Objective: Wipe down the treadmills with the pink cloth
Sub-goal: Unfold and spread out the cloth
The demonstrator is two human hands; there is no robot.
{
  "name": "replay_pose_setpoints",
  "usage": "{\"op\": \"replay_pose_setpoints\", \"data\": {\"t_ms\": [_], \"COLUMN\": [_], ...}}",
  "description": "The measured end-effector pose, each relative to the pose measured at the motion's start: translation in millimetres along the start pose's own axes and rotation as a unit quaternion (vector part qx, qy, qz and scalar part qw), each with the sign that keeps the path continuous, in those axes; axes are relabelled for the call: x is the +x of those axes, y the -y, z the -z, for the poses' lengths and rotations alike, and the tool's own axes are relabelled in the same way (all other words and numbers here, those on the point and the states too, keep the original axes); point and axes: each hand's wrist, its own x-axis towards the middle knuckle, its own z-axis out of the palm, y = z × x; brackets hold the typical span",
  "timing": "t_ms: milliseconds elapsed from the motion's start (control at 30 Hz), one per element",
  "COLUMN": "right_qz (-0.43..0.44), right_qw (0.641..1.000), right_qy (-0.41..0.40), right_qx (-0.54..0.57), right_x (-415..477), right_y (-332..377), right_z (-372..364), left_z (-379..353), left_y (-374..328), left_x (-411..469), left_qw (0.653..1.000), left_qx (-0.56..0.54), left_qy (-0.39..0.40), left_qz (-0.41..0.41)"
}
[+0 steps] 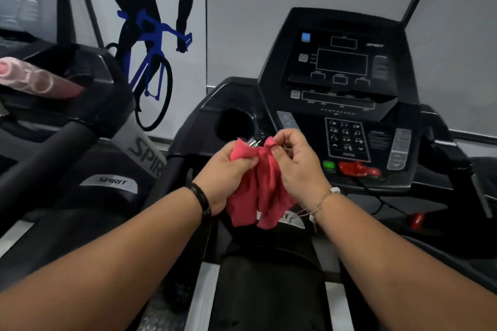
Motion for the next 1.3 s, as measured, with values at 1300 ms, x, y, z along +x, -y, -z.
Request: {"op": "replay_pose_setpoints", "data": {"t_ms": [1300], "right_qz": [-0.101], "right_qw": [0.923], "right_qy": [-0.167], "right_qx": [0.333], "right_x": [205], "right_y": [-25], "right_z": [161], "left_z": [-128], "left_y": [-96], "left_x": [232], "left_qw": [0.989], "left_qx": [0.089], "left_qy": [0.110], "left_qz": [-0.042]}}
